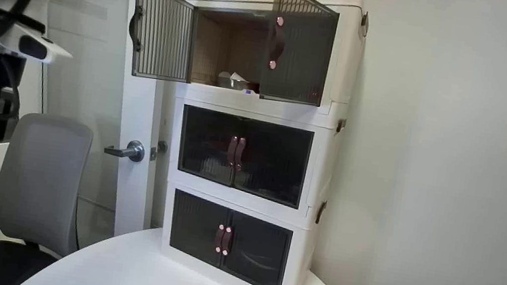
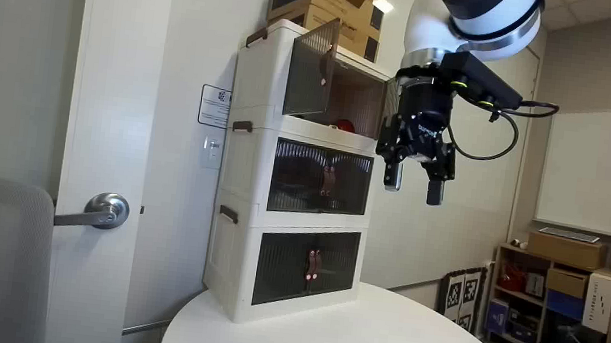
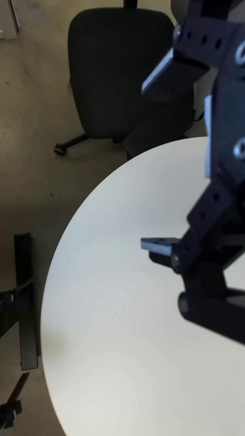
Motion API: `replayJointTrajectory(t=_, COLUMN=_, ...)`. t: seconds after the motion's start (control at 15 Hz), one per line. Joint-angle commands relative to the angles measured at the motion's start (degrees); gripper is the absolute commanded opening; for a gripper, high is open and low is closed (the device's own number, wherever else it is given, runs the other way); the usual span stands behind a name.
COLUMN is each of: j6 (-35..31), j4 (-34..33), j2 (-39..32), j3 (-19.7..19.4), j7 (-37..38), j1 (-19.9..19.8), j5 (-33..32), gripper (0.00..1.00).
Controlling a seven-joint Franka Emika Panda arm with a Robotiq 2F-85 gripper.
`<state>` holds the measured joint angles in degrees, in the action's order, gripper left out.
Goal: Close the top drawer
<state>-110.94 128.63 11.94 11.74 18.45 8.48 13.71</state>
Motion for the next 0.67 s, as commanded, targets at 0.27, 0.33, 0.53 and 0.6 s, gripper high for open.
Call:
replayJointTrajectory(t=0.27, j6=0.1, j4=-0.1, j2=0.0, j3=-0.2, j7=0.0, j1=0.2, j5=-0.1, gripper=1.00)
replayJointTrajectory(t=0.33, j6=0.1, j4=-0.1, j2=0.0, j3=-0.2, j7=0.0, j1=0.2, j5=-0.1, gripper=1.00)
replayJointTrajectory(t=0.53, j6=-0.9, j4=0.6, j2=0.7, j3=0.2, j7=1.3, j1=0.0, j5=-1.4, gripper=1.00)
replayJointTrajectory(t=0.6, j6=-3.1, j4=1.4, j2=1.4, j3=0.6, j7=2.0, j1=-0.1, j5=-3.4, gripper=1.00)
